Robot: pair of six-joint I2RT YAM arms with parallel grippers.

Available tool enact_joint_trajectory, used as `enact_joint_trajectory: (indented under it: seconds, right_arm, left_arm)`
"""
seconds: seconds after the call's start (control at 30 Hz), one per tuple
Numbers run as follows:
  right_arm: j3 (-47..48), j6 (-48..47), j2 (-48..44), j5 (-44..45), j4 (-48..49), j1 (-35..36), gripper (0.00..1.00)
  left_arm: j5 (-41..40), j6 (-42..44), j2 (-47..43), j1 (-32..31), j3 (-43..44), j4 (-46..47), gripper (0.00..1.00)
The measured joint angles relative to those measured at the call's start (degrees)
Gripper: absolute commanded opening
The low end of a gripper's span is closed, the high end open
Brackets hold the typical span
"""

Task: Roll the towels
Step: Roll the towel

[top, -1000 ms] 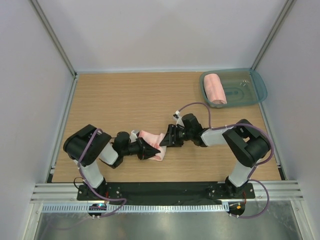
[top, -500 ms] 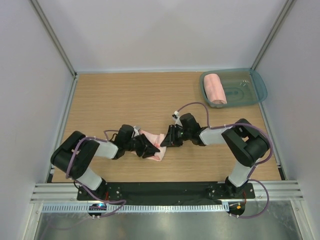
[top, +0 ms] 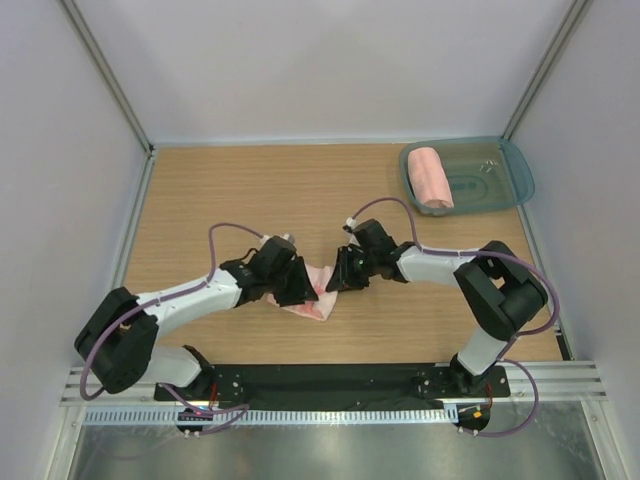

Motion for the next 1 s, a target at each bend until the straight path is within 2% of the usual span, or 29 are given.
enact_joint_trajectory:
  seconds: [0.13, 0.33, 0.53, 0.8, 1.0]
  right_arm:
    - [2.5, -1.1, -0.1, 1.8, -4.9, 0.6, 0.20]
    - [6.1, -2.4, -0.1, 4.0, -10.8, 1.8, 0.21]
    - [8.8, -3.1, 0.8, 5.2, -14.4, 2.6, 0.21]
    - [10.2, -3.2, 2.4, 5.7, -16.4, 2.9, 0.21]
    - [10.3, -3.3, 2.4, 5.6, -16.6, 3.4, 0.21]
  left_arm:
    - [-11.4, 4.9, -2.4, -6.1, 5.5, -7.2, 0.46]
    - [-26.4, 12.1, -3.3, -18.0, 10.3, -11.7, 0.46]
    - [-38.9, 17.8, 4.5, -28.4, 15.7, -13.1, 0.48]
    - [-46.0, 20.5, 17.7, -32.7, 21.3, -15.1, 0.49]
    - [-47.6, 20.5, 19.9, -32.9, 21.8, -15.5, 0.50]
